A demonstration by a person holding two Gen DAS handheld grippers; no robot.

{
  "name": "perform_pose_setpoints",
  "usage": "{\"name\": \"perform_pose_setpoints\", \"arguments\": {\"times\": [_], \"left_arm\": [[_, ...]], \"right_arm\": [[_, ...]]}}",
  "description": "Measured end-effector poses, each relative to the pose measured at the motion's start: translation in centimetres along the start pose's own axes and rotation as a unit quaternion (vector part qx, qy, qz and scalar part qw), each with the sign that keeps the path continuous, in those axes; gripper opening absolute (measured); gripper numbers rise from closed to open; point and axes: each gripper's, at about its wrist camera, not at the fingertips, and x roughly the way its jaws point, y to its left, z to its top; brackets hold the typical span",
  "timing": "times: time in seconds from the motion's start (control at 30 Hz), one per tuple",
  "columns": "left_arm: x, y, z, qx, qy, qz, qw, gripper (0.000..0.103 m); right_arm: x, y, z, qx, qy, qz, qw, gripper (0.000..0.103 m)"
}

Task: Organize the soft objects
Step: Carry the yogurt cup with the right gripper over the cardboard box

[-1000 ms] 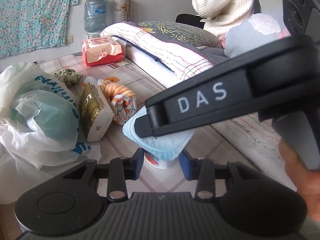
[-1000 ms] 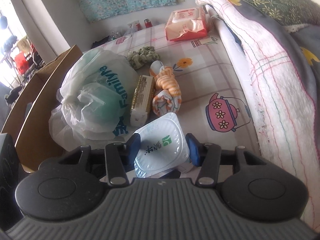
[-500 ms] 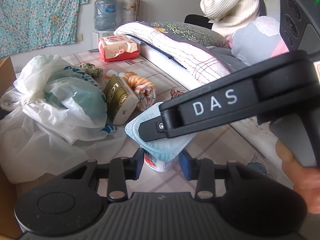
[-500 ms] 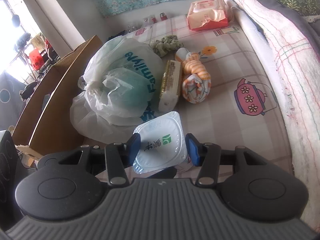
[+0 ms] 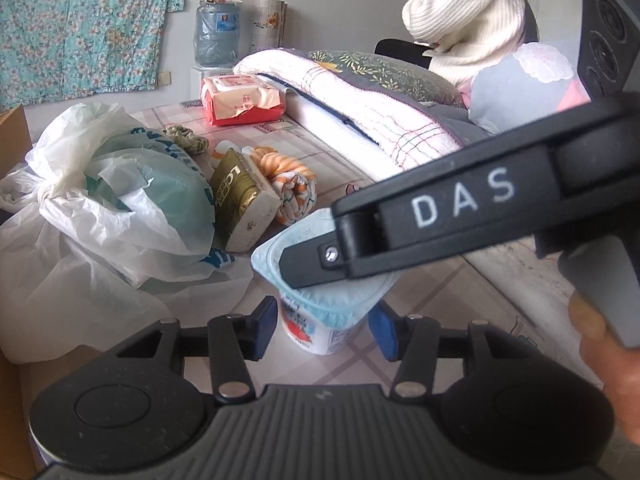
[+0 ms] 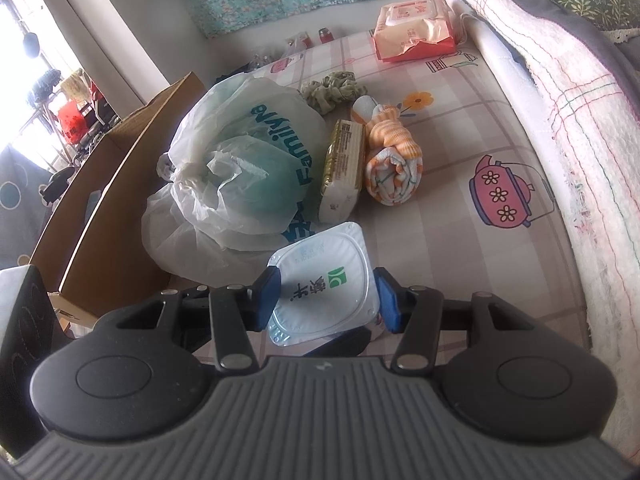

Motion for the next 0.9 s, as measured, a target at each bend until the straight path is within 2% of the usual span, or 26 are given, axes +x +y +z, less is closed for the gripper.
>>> {"name": "perform_pose_setpoints", "arguments": {"times": [0.43,0.6,0.73,0.9], "left_arm": [[-1.0,0.0,0.3,-0.027,-0.007,0.002,0.9996,0.052],[-2.9,-0.1,1.5,-0.025,-0.032,0.01,0.9991,0.052],[-5.3,0.4,2.9,-0.025,-0.067,0.026,0.9971,0.052],[-9.1,2.2,4.7,-0.029,-0.112,0.072,0.9907,0.052]], "right_arm": [[-0.9,1.7,-0.3,-0.016,-0.004,-0.013,1.0,0.05],[-2.6,3.6,0.1,-0.037,-0.029,-0.019,0.999,0.051],[-4.5,5.8,1.2,-0.062,-0.057,-0.011,0.996,0.051],[-6.0,10.3,2.9,-0.109,-0.087,0.017,0.99,0.051]]}}
